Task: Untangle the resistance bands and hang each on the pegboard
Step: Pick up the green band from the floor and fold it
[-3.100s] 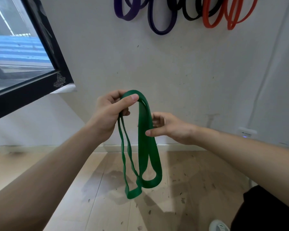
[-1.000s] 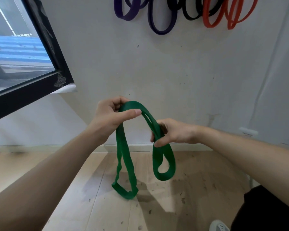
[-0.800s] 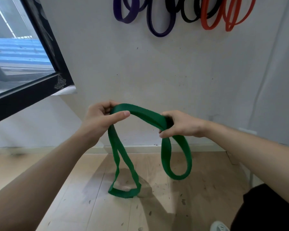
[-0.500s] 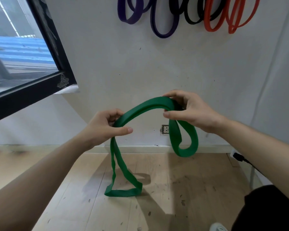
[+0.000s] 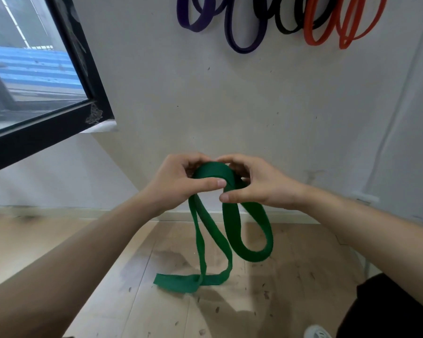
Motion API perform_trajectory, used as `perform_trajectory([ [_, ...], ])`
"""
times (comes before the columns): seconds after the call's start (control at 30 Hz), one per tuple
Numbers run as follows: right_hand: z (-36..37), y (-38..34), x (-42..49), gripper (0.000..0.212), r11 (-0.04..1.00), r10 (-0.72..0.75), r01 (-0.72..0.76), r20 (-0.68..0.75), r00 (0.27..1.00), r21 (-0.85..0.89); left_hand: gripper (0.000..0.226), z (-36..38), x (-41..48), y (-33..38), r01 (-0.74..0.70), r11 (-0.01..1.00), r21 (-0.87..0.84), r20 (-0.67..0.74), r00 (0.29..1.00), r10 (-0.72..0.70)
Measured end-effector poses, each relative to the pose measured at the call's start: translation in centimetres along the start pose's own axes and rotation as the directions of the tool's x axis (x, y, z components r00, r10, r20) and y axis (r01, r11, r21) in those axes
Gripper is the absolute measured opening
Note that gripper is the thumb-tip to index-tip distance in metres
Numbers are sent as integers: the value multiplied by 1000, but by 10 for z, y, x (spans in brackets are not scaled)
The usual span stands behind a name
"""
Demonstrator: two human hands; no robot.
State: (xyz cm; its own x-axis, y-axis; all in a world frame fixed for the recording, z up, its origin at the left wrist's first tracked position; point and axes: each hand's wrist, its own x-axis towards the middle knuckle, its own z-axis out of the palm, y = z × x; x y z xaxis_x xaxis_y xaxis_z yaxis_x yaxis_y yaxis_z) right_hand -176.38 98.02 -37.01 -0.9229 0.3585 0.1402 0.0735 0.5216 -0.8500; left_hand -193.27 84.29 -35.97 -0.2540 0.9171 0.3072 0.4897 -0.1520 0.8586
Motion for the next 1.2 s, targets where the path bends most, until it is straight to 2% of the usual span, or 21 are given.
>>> perform_trajectory([
  [0.07,1,6,-1,47,998,43,-48,90,995,49,39,-2,-1,2,-19,1000,-6,-19,1000,19],
  [0.17,5,16,0,40,989,99,-114,141,985,98,38,-5,-2,3,-48,999,-15,-27,998,48],
  [0.3,11,17,5,26,978,124,-137,91,988,159,39,-9,-1,2,-35,999,-40,-59,998,33],
  [0.43,13,16,8,16,989,111,-108,-20,994,102,49,-20,-2,-1,20,998,-57,-43,999,-22],
  [0.6,13,13,7,19,999,52,-52,-31,998,-8,54,-12,-6,-3,10,999,31,79,997,-13],
  [0.73,14,11,6,29,999,36,-35,28,999,-37,50,-8,-4,-5,21,989,147,73,997,-32],
  [0.9,-2,18,6,46,995,87,-93,127,988,43,54,-15,-3,-2,50,970,237,63,996,-67],
  [1.03,-16,48,2,44,976,215,-204,171,962,-80,54,-20,-4,2,67,986,155,-41,997,-61],
  [1.1,-21,67,0,47,946,302,-281,120,946,-165,55,-24,-4,4,69,995,68,-125,990,-60],
  [1.2,-19,83,-1,45,922,359,-346,46,932,-176,55,-27,-5,5,55,998,21,-215,975,-49],
])
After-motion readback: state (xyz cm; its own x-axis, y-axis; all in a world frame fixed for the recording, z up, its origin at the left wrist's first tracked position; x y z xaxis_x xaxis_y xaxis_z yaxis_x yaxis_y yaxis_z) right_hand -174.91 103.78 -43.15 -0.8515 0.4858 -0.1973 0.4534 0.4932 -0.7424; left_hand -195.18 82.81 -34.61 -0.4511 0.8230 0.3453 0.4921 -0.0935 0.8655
